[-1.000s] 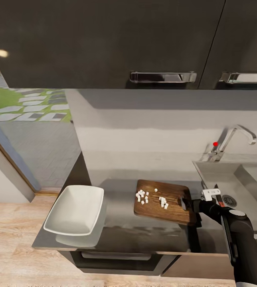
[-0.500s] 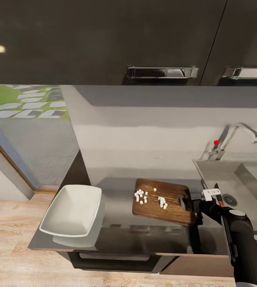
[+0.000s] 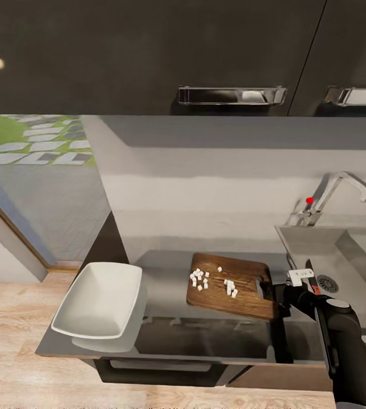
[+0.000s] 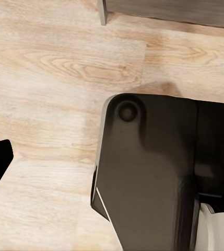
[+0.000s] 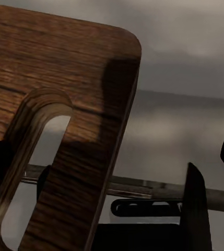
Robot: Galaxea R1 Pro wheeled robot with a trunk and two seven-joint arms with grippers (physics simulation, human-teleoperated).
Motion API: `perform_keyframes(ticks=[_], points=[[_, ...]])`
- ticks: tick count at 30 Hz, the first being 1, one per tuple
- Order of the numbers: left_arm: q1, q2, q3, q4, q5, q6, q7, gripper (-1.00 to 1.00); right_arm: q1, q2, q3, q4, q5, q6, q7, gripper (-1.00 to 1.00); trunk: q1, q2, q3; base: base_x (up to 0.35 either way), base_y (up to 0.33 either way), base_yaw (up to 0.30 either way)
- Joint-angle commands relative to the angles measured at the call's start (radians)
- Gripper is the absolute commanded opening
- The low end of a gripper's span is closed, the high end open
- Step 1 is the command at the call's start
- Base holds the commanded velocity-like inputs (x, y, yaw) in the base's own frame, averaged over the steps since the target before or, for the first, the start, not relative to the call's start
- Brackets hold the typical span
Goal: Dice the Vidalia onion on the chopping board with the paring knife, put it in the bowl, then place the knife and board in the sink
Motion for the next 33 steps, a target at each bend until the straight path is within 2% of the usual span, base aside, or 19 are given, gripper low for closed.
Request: perform_keyframes(ticks=[1,26,33], points=[[0.0,-0.001,0.008,-0.002,-0.007,-0.001,-0.006,1.0,-0.001,0.0,-0.001,-0.001,0.011,0.002,0.01,1.0,0.001,-0.002,-0.003,0.0,0.0,0.0],[0.0,-0.001,0.008,-0.002,-0.007,-0.001,-0.006,1.0,-0.001,0.001,-0.001,-0.001,0.01,0.002,0.01,1.0,0.001,-0.002,-0.041,0.008,-0.01,0.0],[0.0,-0.001,0.008,-0.002,-0.006,-0.001,-0.006,1.0,-0.001,0.001,0.0,-0.001,0.01,0.003,0.01,1.0,0.001,-0.002,-0.044,0.003,-0.003,0.0]])
